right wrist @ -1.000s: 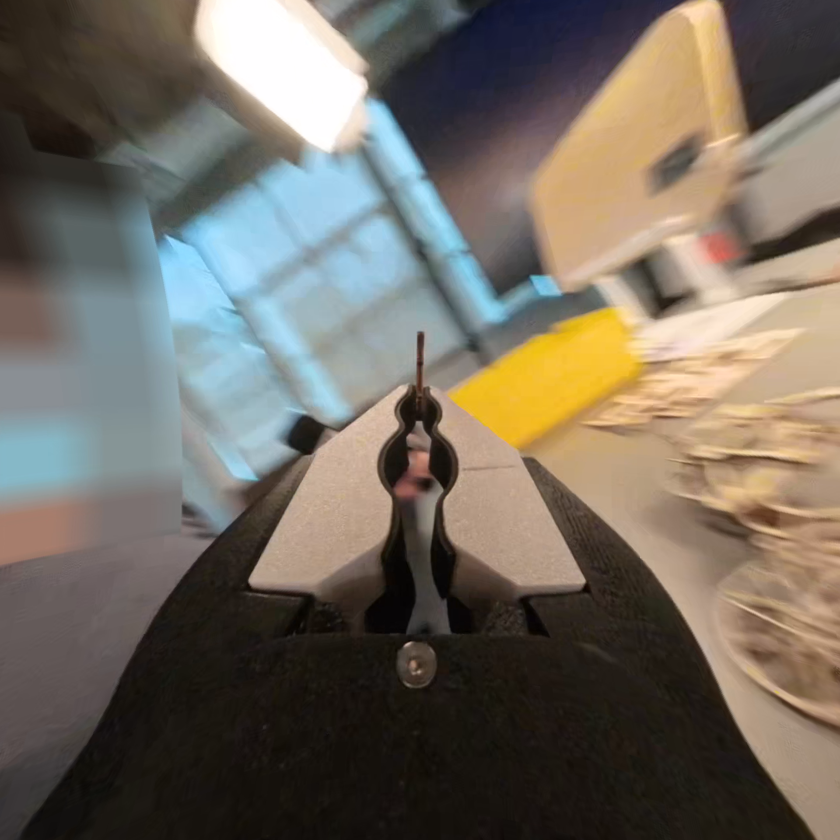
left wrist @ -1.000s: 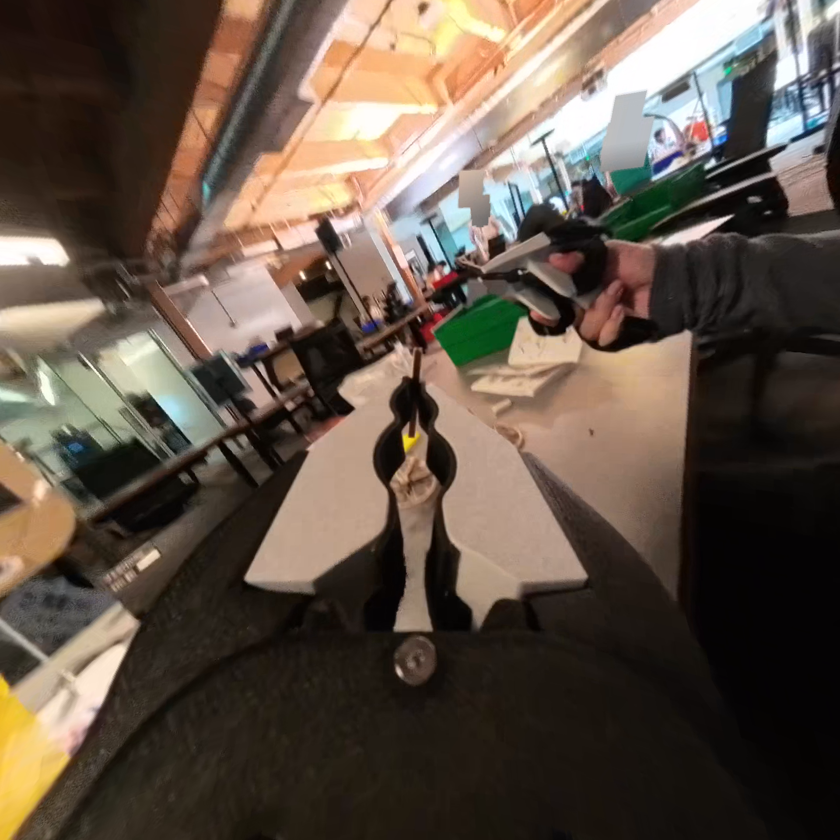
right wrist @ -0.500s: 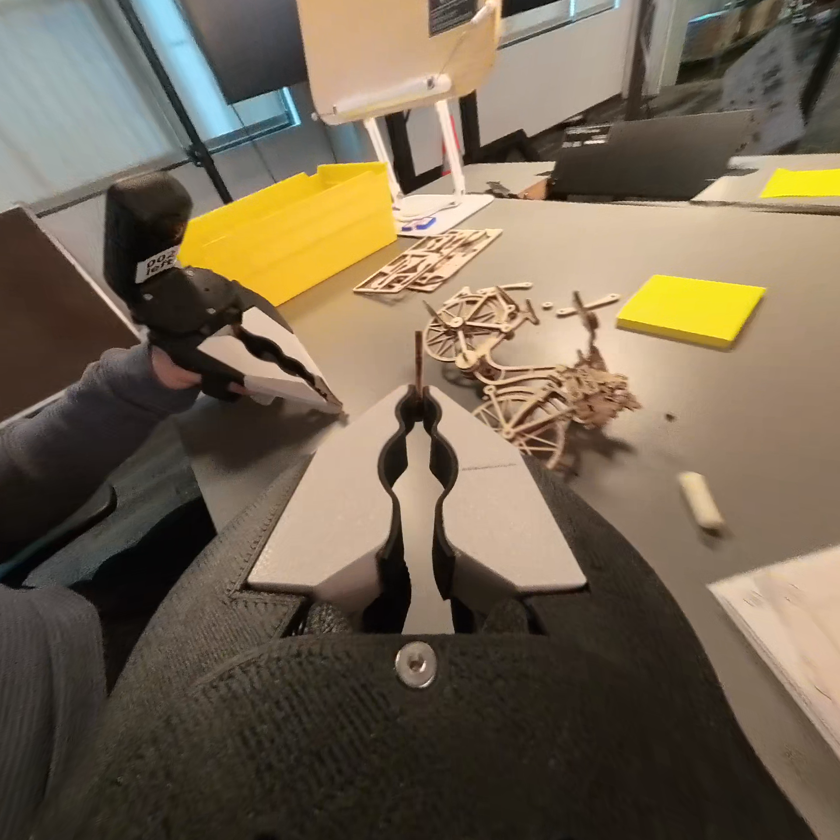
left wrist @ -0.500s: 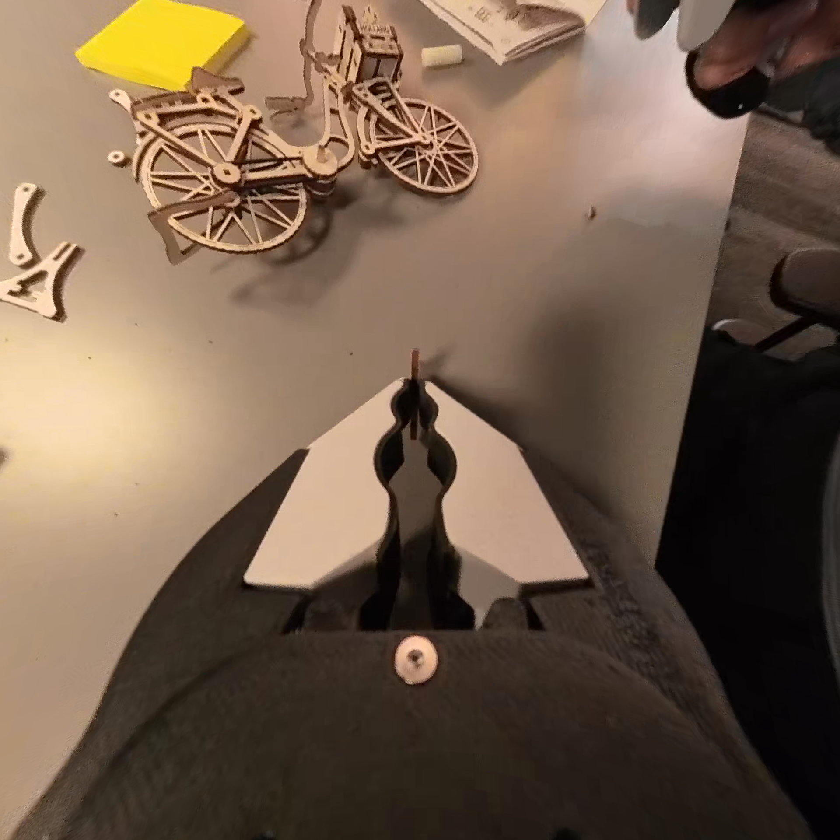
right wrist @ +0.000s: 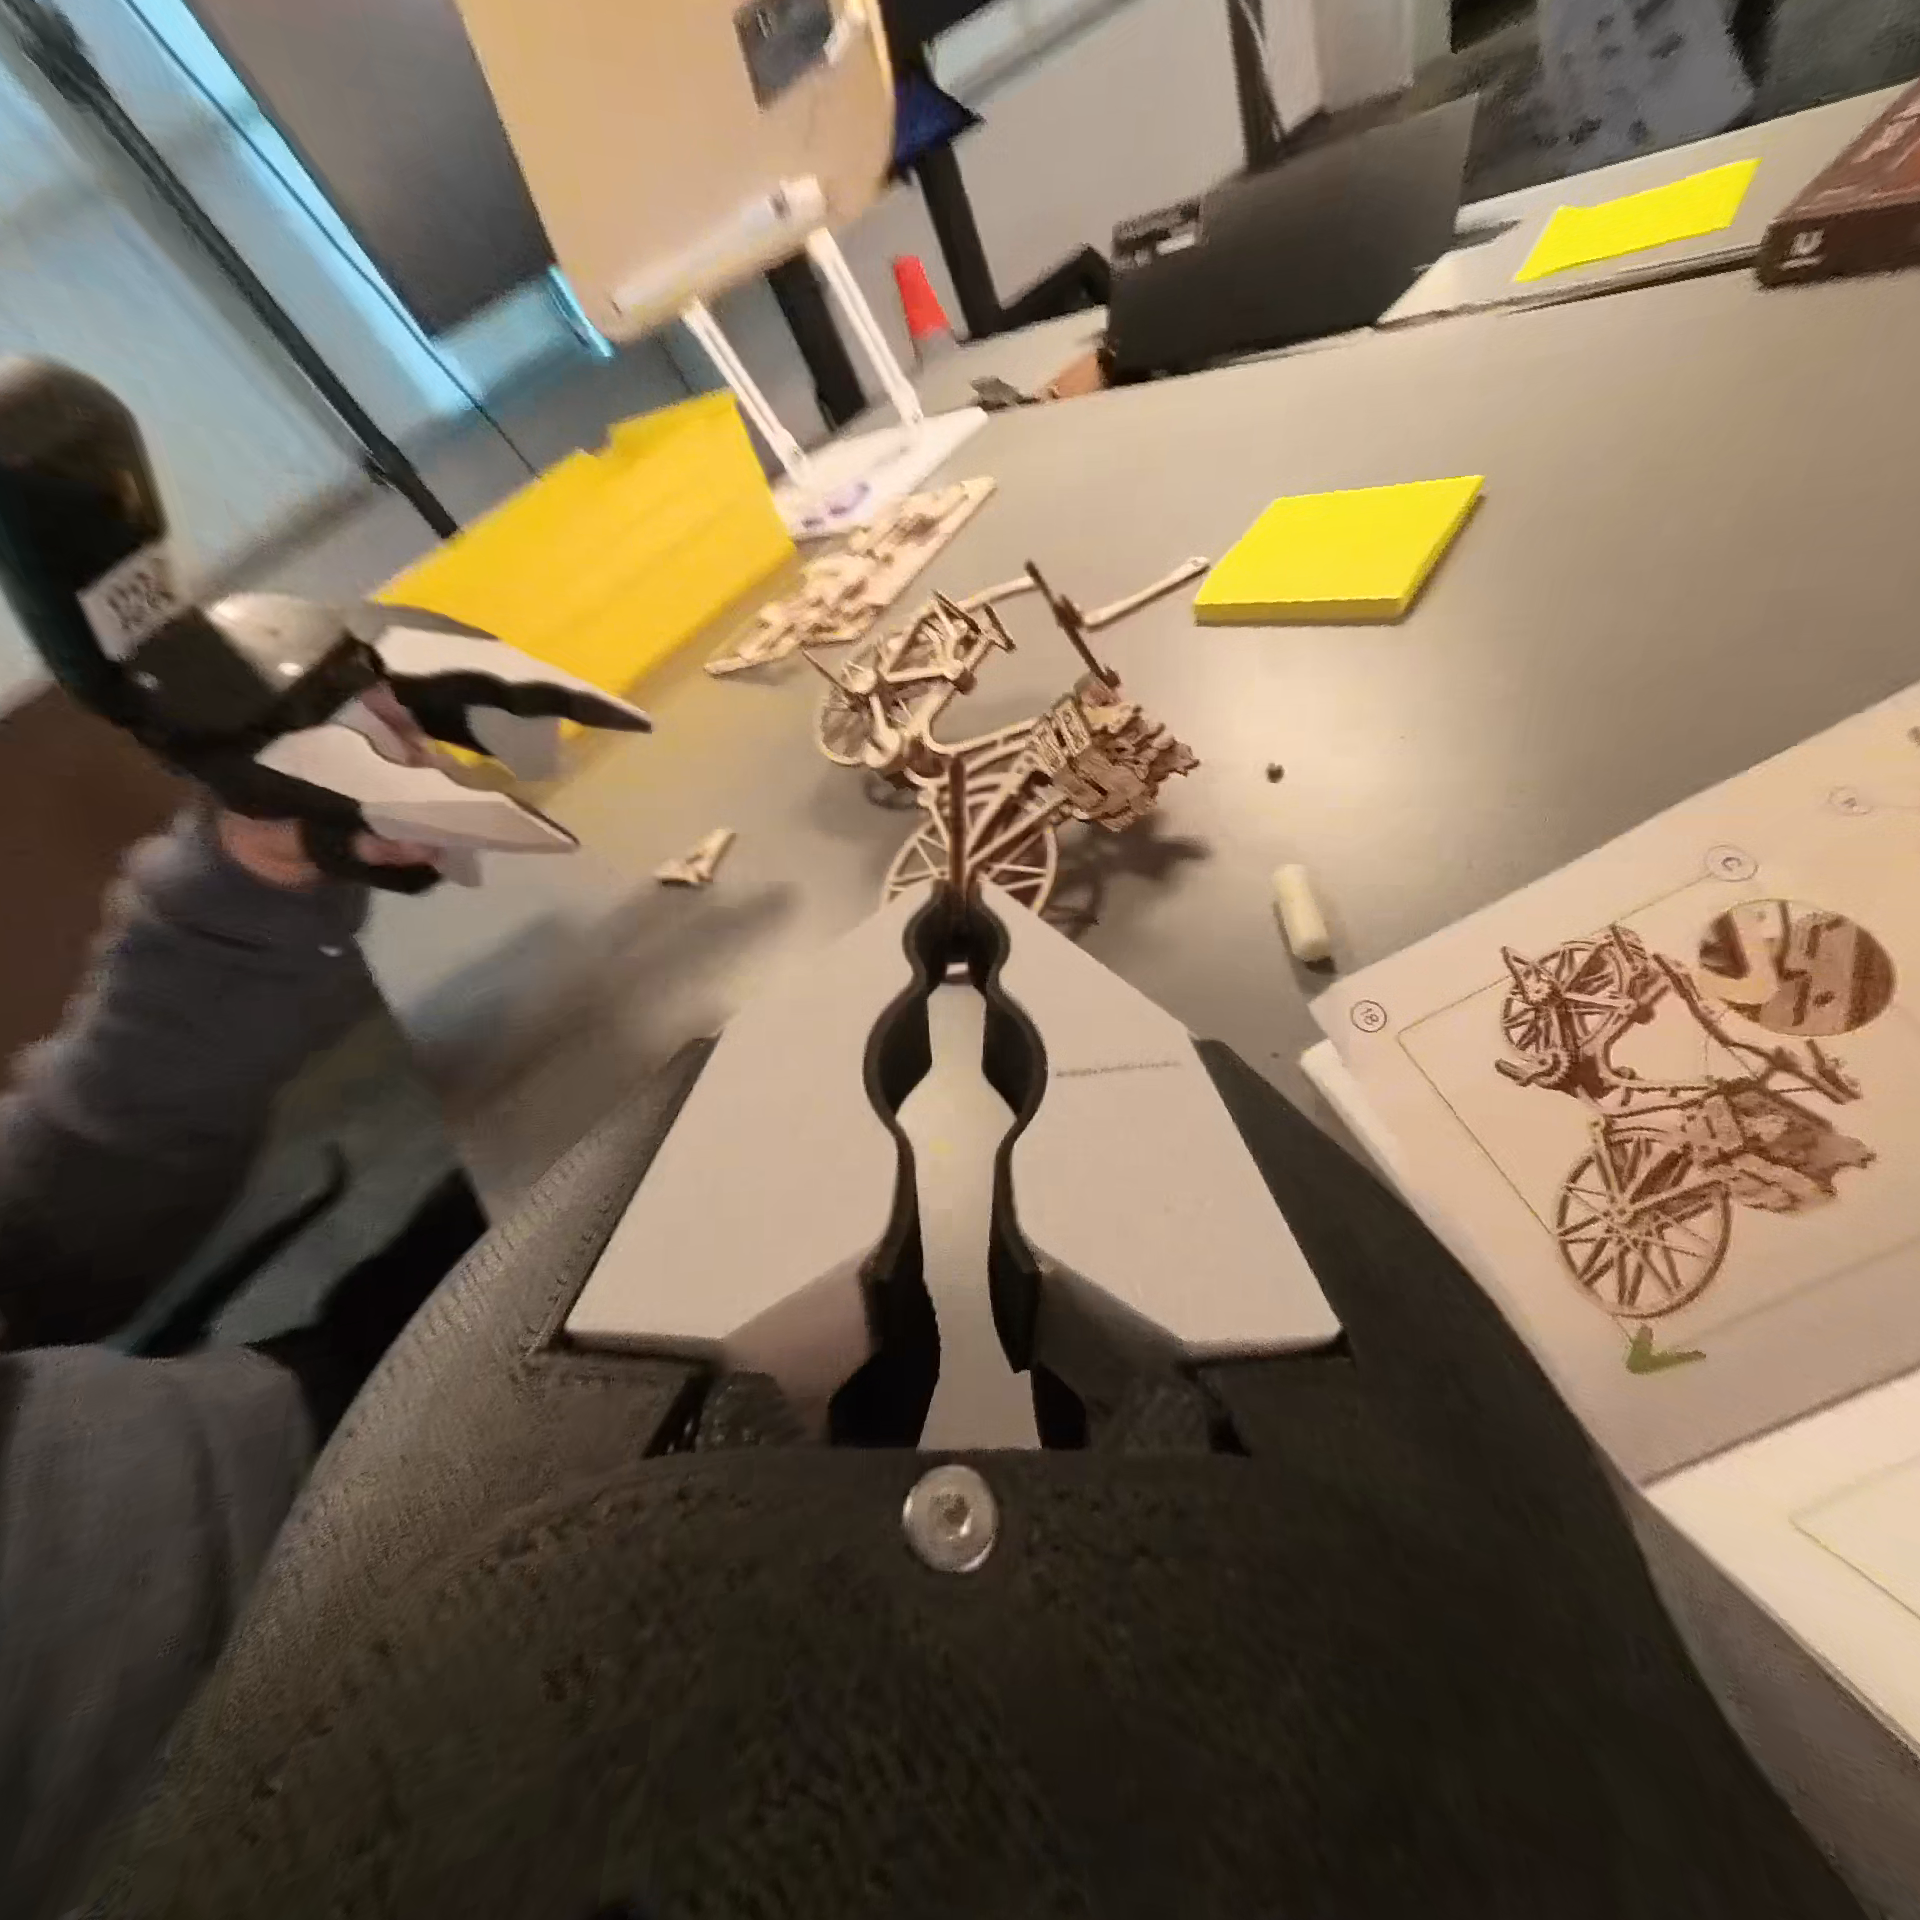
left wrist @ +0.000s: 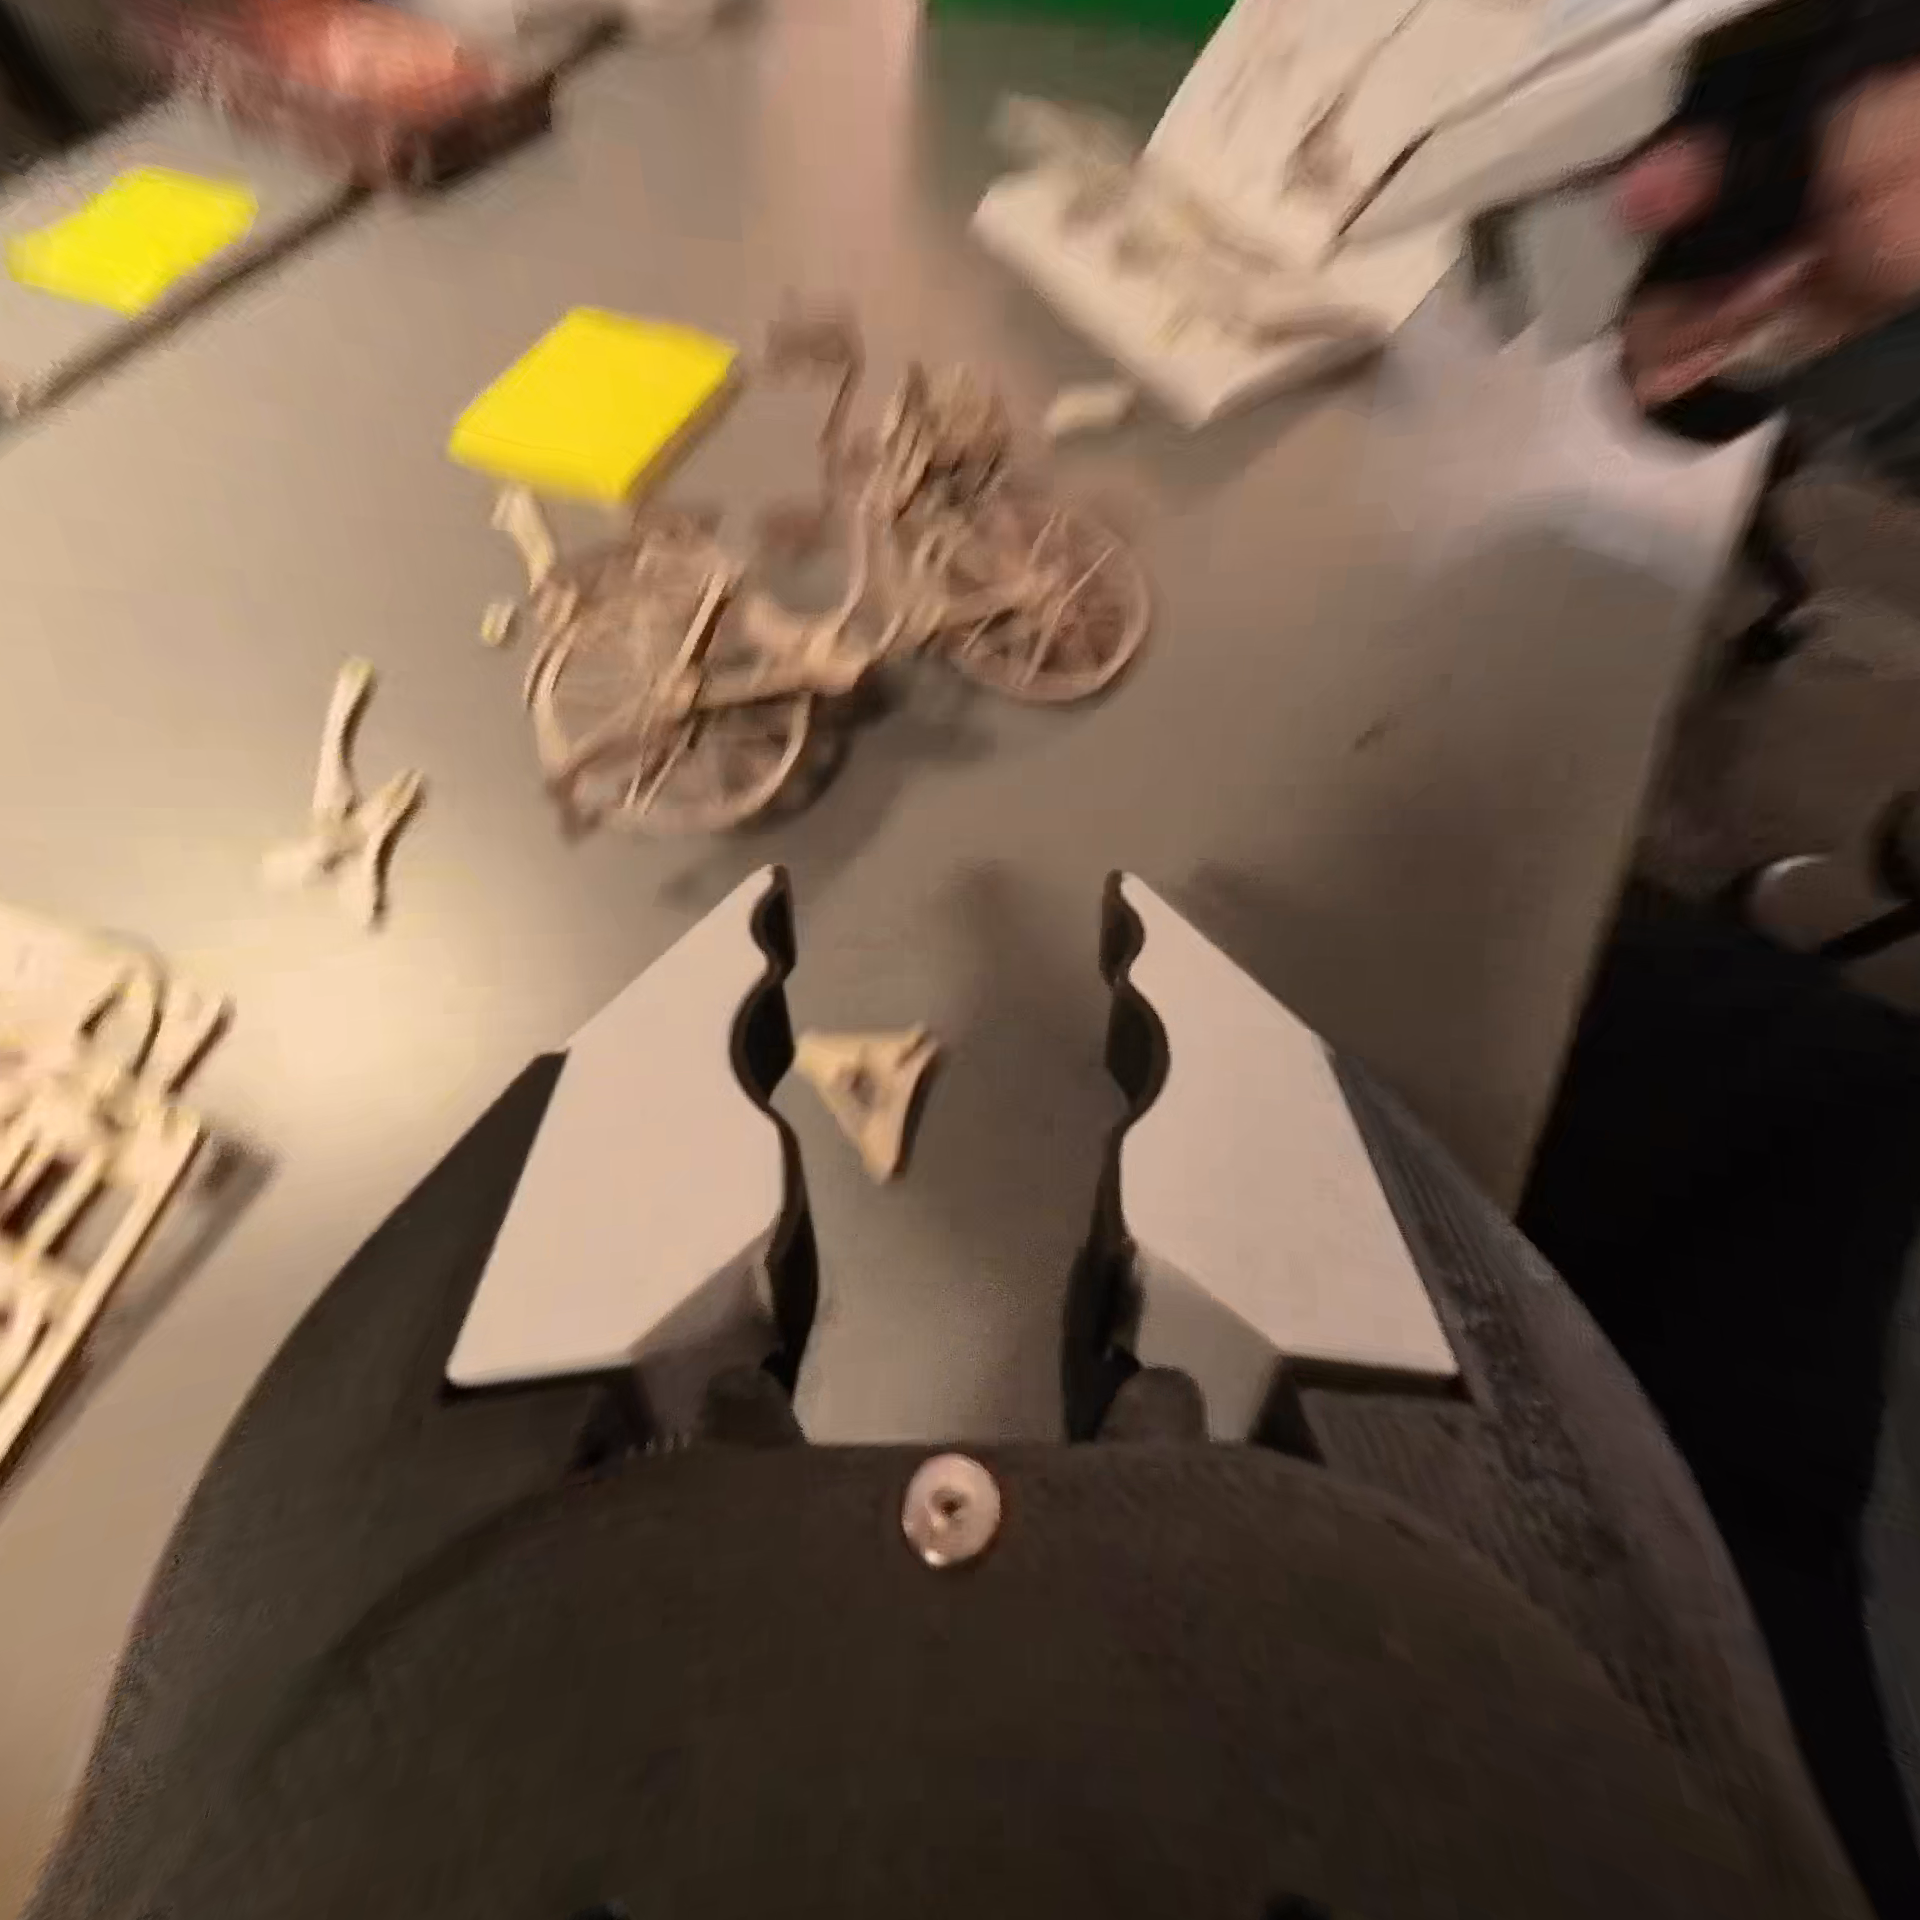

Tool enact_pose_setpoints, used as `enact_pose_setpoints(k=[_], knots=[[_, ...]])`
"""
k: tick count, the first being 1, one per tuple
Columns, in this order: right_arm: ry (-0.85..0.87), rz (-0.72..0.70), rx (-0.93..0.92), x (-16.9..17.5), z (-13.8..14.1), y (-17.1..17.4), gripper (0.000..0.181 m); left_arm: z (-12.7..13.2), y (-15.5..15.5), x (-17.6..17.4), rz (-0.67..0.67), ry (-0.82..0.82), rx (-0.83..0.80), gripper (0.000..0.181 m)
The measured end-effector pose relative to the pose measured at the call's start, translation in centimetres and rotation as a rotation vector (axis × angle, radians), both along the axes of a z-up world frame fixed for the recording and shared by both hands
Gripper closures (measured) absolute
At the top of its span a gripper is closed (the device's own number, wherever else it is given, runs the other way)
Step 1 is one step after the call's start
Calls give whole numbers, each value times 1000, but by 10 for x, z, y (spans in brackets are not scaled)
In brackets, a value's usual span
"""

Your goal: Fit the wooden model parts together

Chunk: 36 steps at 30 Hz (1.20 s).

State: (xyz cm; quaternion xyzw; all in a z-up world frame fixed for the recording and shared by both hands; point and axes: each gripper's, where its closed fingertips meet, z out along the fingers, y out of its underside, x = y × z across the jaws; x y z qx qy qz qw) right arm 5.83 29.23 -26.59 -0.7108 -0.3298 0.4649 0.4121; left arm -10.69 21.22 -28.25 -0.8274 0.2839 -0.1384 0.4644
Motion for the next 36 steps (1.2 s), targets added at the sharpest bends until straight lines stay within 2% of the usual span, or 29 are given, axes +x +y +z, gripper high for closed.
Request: enact_pose_setpoints(k=[2, 4, 7, 9, 12, 15, 18, 19, 24, 28, 31, 33, 36], knots=[[58, 0, -34, 8, 4, 3, 181, 27, 8, 43, -164, -26, 83, 134], [63, -28, -15, 18, 8, 6, 181, 34, 26, 82, -323, 103, 118, 136], [91, -71, 29, 30, 18, 7, 181, 26, 66, 132, -550, 311, 89, 137], [132, -111, 51, 41, 26, 9, 181, 13, 93, 153, -643, 424, 25, 138], [198, -158, 74, 58, 35, 11, 181, -11, 119, 169, -749, 569, -77, 143], [238, -175, 79, 70, 38, 12, 181, -37, 137, 167, -792, 729, -159, 147], [271, -184, 72, 77, 38, 14, 181, -60, 144, 161, -811, 809, -247, 153], [284, -181, 66, 78, 38, 14, 181, -63, 145, 161, -815, 809, -260, 162], [339, -165, 50, 80, 40, 13, 181, -65, 143, 161, -788, 770, -328, 173], [356, -158, 85, 78, 44, 13, 181, -62, 144, 163, -723, 722, -298, 173], [271, -183, 238, 71, 47, 12, 181, -36, 136, 187, -647, 441, -256, 173], [117, -228, 425, 65, 48, 12, 181, -7, 123, 205, -622, 207, -253, 173], [-104, -275, 726, 58, 60, 11, 181, 24, 108, 217, -595, 12, -252, 173]])
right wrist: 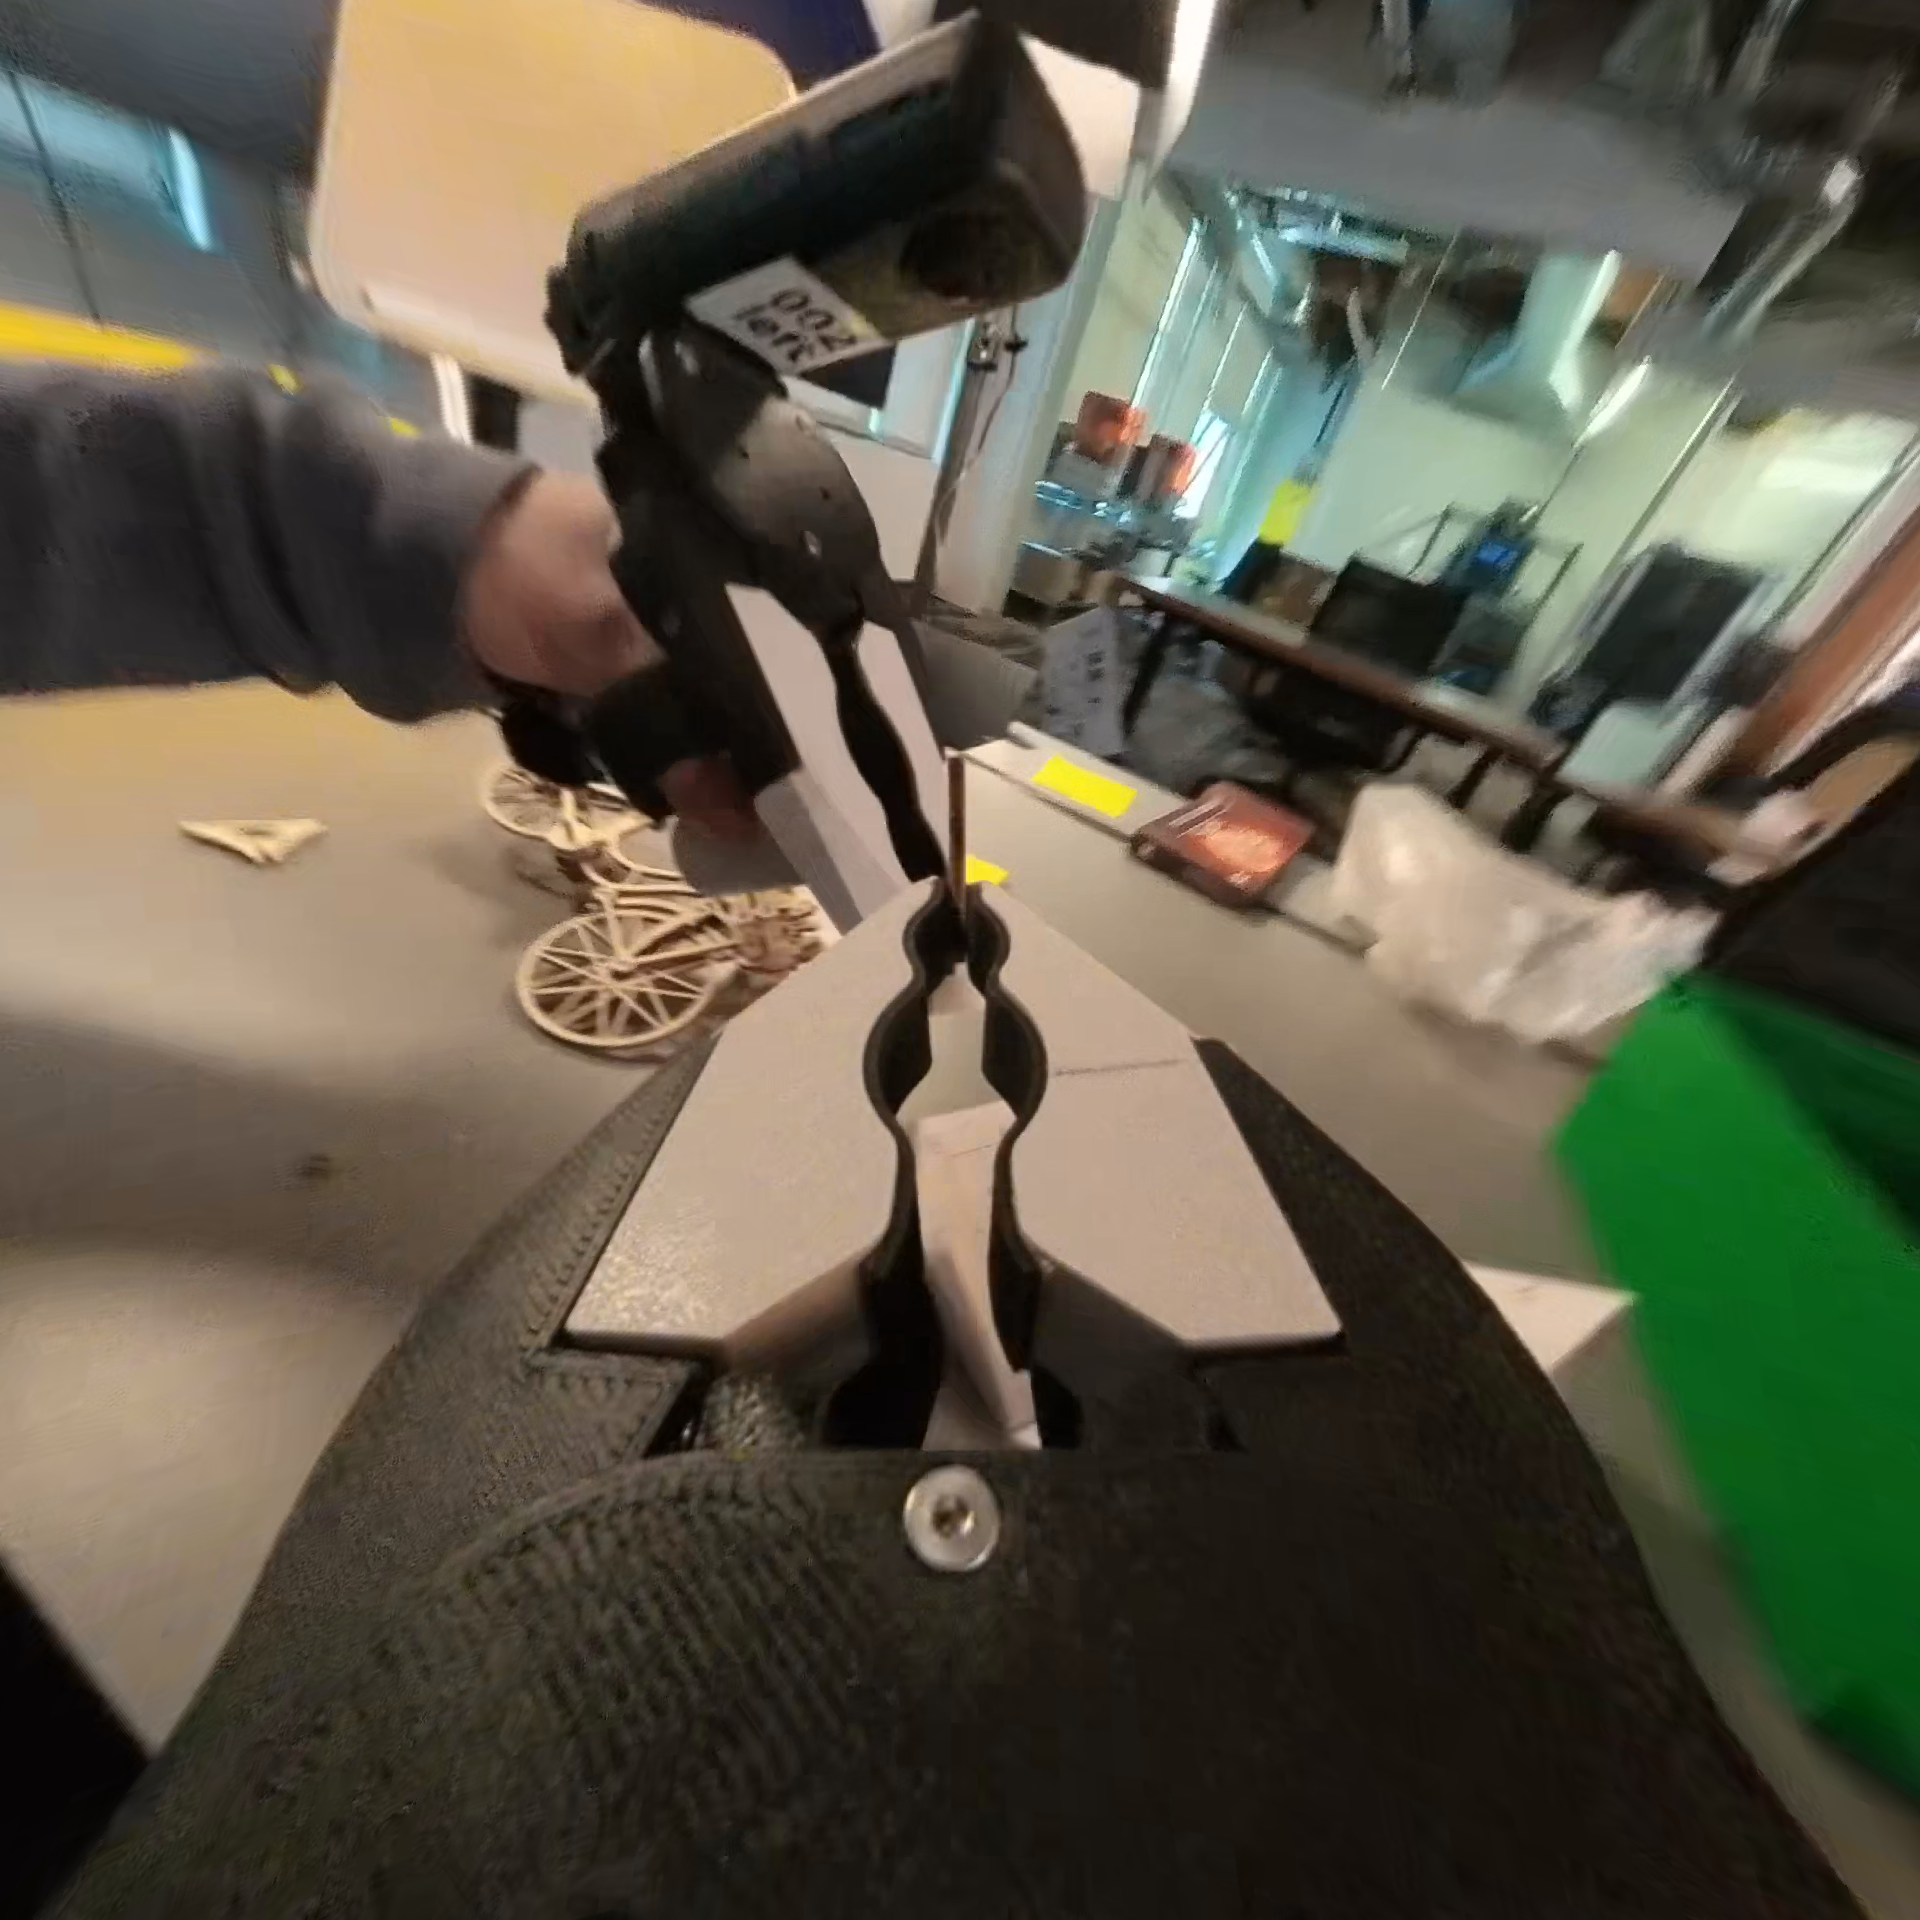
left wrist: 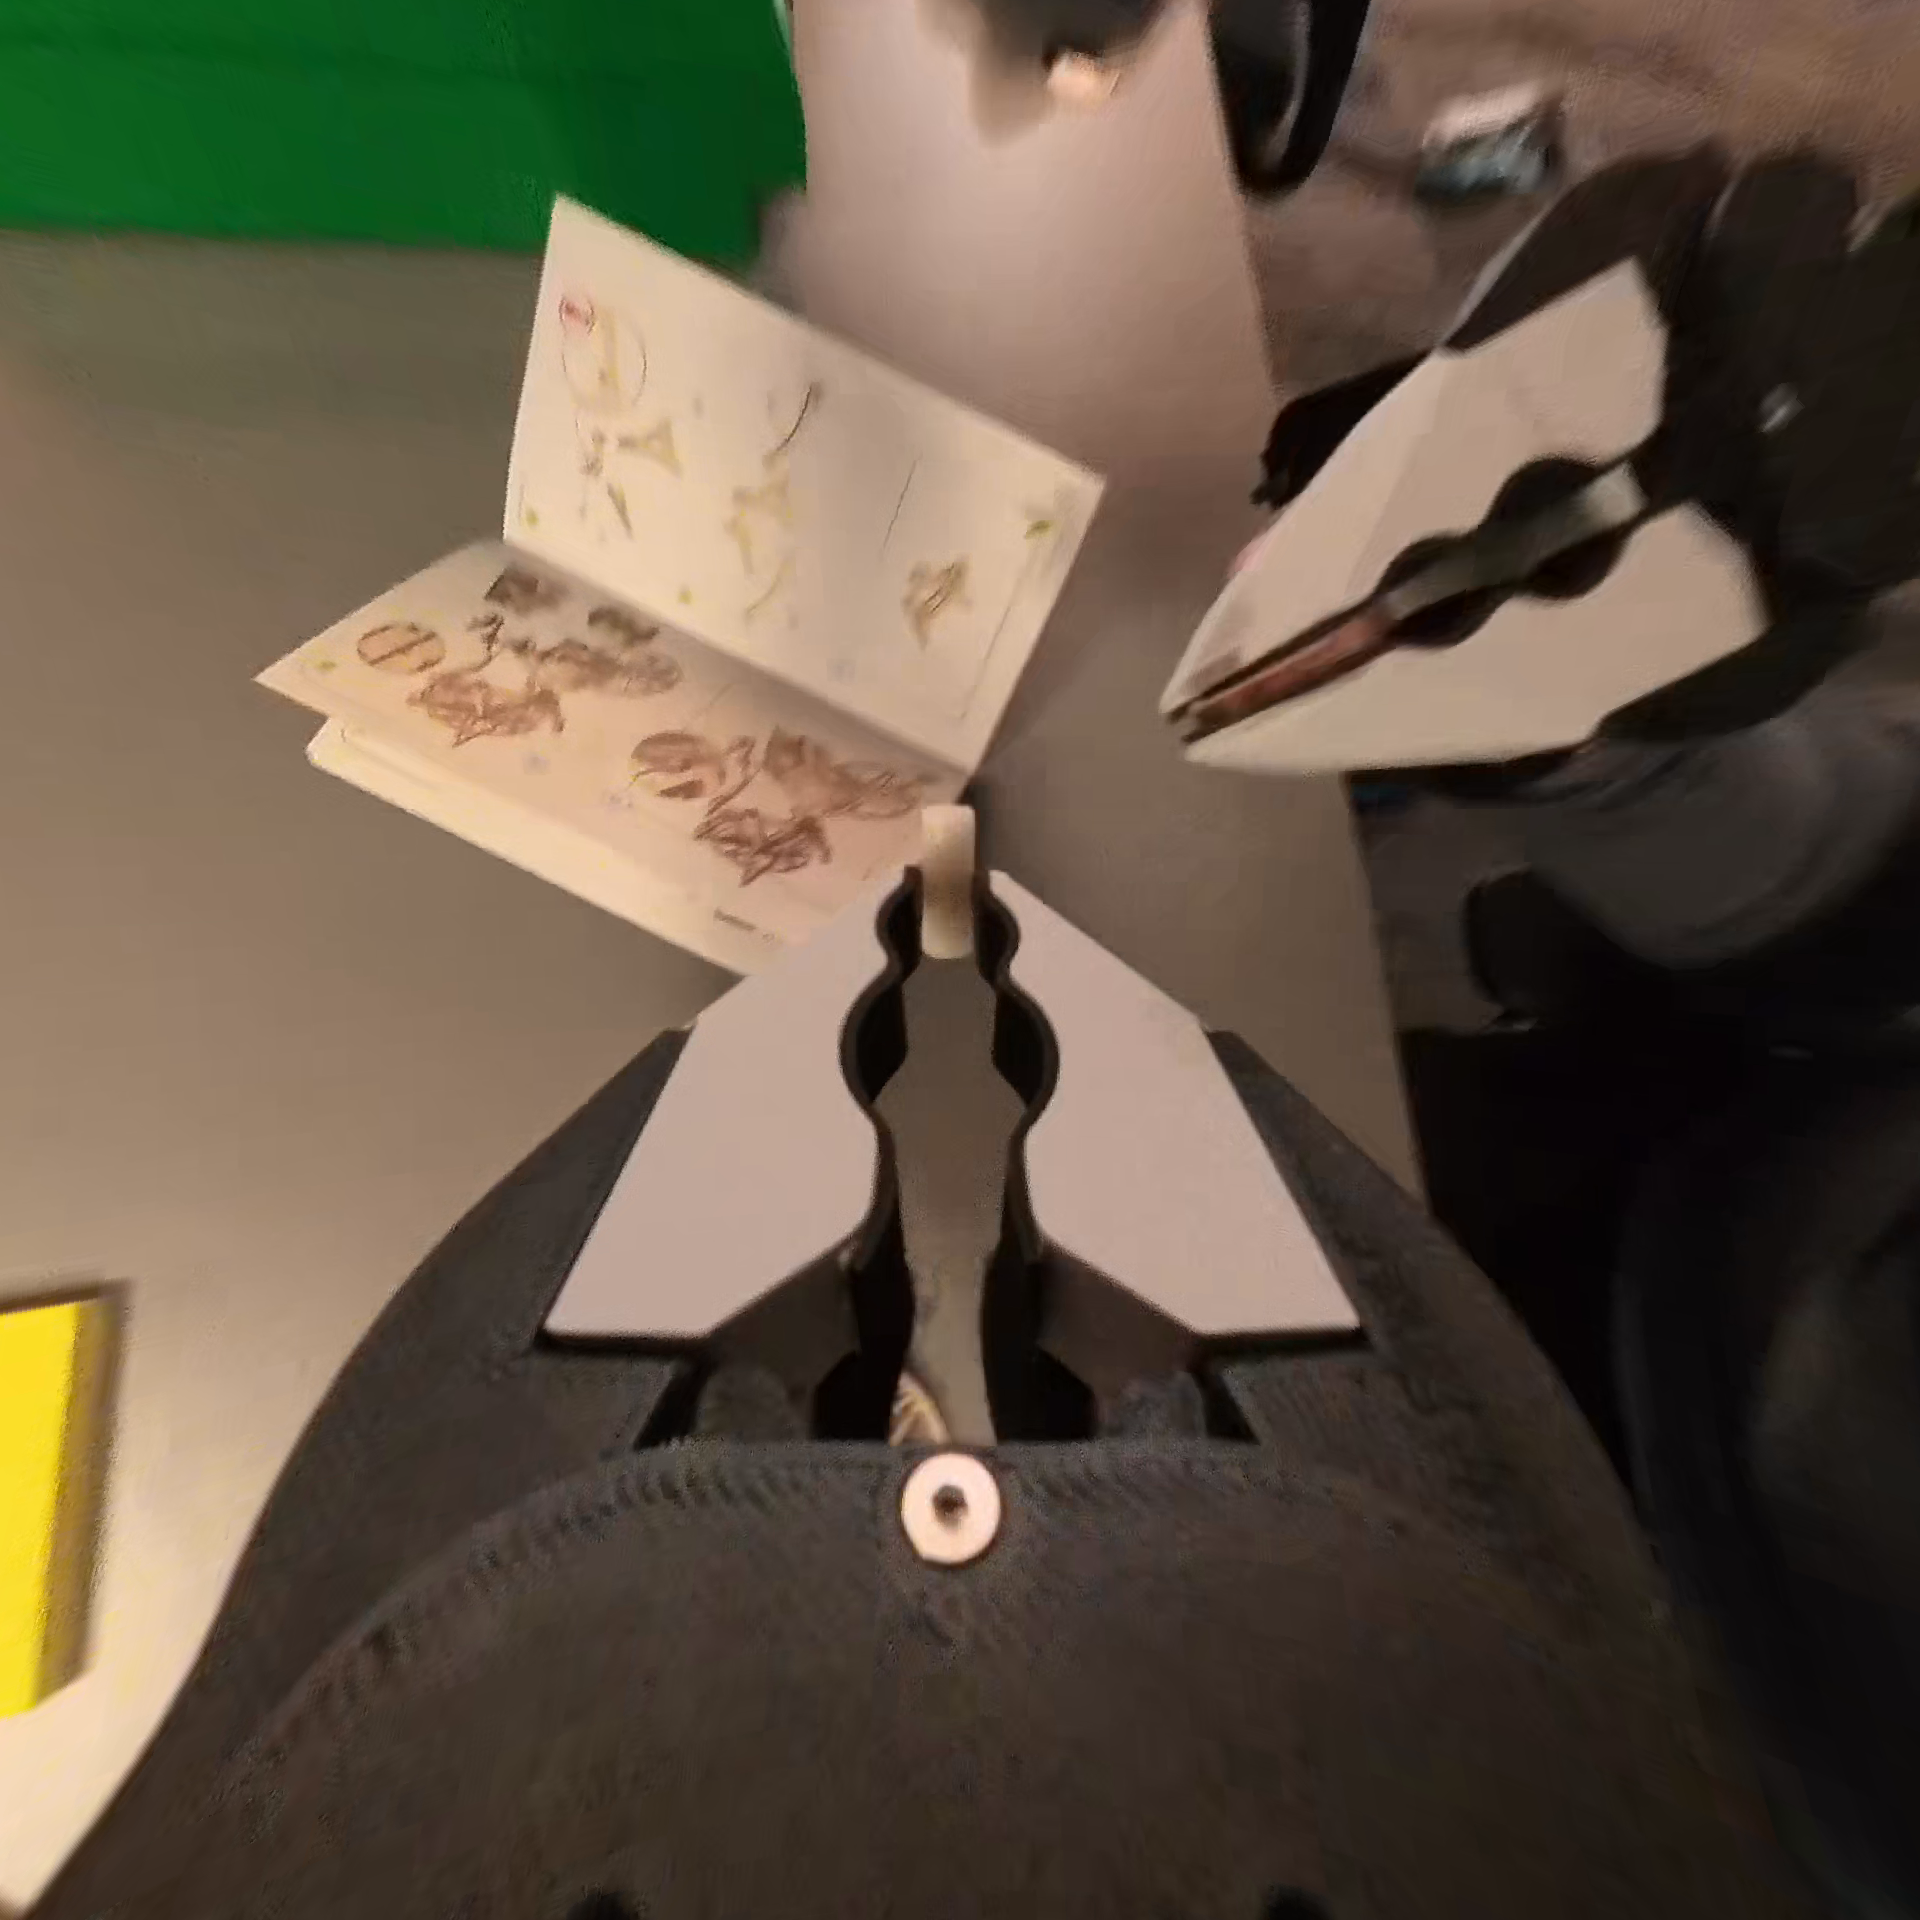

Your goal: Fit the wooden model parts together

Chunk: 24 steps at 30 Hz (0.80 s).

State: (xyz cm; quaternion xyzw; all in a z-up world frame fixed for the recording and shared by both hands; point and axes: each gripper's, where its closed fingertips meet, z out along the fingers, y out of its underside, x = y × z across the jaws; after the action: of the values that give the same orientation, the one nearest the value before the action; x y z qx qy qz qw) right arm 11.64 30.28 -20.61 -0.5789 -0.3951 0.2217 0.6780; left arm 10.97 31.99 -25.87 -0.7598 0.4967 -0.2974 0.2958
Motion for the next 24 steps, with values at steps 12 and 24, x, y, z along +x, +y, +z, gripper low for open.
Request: enact_pose_setpoints(k=[12, 24], knots=[[-374, -104, 191, -5, 13, 0, 181, 49, -15, 1, 55, -283, -136, 173], [-504, -184, 198, -5, 8, 8, 181, 51, -17, 3, 38, -290, -141, 173]])
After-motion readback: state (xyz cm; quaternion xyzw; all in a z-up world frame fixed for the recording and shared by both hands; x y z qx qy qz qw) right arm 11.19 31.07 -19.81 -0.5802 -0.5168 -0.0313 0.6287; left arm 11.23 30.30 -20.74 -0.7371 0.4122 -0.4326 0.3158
